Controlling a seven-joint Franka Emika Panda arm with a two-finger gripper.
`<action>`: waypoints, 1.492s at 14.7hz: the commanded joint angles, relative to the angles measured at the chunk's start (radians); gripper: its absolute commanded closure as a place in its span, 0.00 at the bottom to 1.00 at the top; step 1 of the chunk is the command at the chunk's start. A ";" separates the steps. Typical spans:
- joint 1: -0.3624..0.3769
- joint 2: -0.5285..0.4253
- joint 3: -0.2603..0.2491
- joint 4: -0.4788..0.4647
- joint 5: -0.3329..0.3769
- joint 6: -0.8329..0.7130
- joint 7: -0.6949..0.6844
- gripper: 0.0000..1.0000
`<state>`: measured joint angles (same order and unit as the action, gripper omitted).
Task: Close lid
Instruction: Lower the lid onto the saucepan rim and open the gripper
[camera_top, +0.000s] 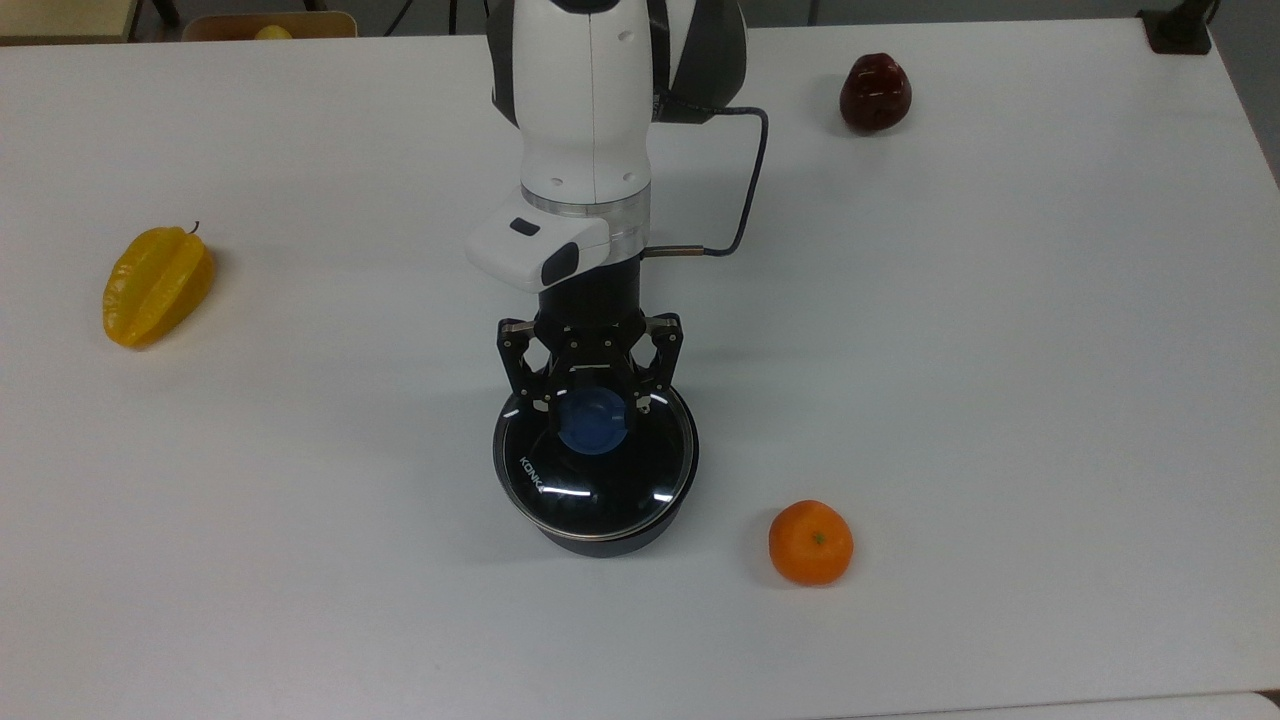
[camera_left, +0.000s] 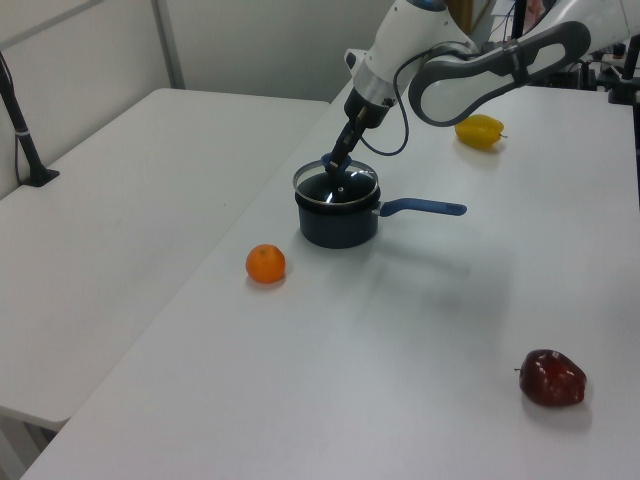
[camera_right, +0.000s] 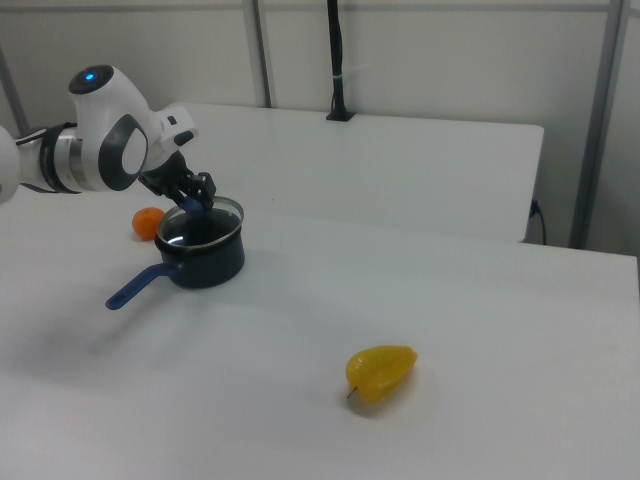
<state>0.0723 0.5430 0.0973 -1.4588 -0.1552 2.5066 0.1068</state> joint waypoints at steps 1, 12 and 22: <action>0.015 -0.002 -0.011 0.008 -0.020 0.011 0.005 0.58; 0.023 -0.005 -0.013 -0.037 -0.020 0.003 0.011 0.51; 0.018 -0.133 -0.015 -0.109 -0.018 -0.102 0.037 0.00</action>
<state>0.0837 0.5380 0.0961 -1.4778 -0.1560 2.5002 0.1068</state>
